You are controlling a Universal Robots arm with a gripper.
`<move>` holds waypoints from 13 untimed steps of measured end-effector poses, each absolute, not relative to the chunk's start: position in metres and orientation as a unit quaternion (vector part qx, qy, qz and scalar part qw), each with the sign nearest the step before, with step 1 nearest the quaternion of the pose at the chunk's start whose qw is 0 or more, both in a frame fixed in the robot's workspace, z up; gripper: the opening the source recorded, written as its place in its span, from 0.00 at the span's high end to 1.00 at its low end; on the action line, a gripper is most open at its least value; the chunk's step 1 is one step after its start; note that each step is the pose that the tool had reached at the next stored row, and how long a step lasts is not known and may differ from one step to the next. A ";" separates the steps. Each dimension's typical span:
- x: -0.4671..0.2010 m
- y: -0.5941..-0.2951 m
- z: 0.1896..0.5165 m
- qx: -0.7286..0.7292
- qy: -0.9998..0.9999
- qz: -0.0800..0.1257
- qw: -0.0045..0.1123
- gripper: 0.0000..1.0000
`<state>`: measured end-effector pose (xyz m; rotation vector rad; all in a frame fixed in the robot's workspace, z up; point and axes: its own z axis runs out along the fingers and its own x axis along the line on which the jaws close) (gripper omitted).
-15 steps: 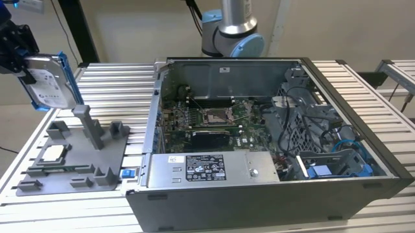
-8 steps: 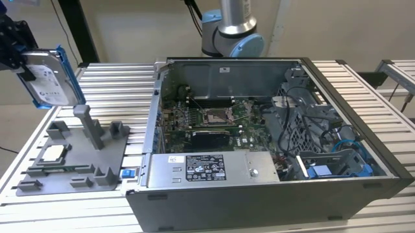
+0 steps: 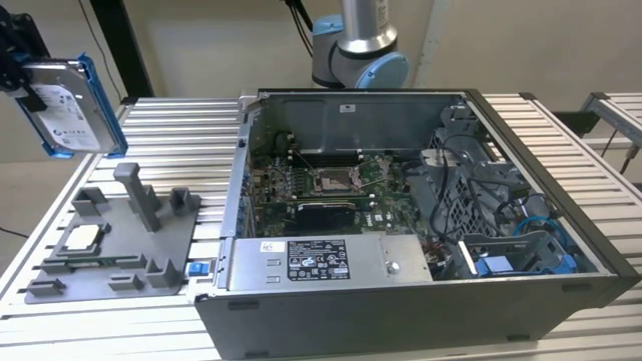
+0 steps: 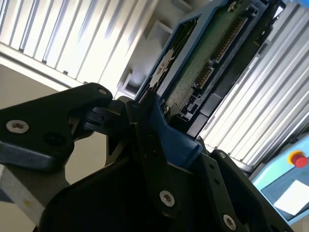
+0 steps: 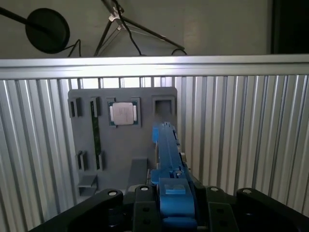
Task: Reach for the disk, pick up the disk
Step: 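Pick up the disk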
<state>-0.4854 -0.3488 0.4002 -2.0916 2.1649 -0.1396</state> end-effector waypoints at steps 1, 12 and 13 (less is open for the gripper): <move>-0.485 -0.349 0.402 -0.693 0.717 -0.046 0.064 1.00; -0.485 -0.349 0.404 -0.693 0.717 -0.046 0.064 1.00; -0.485 -0.349 0.406 -0.693 0.717 -0.046 0.064 1.00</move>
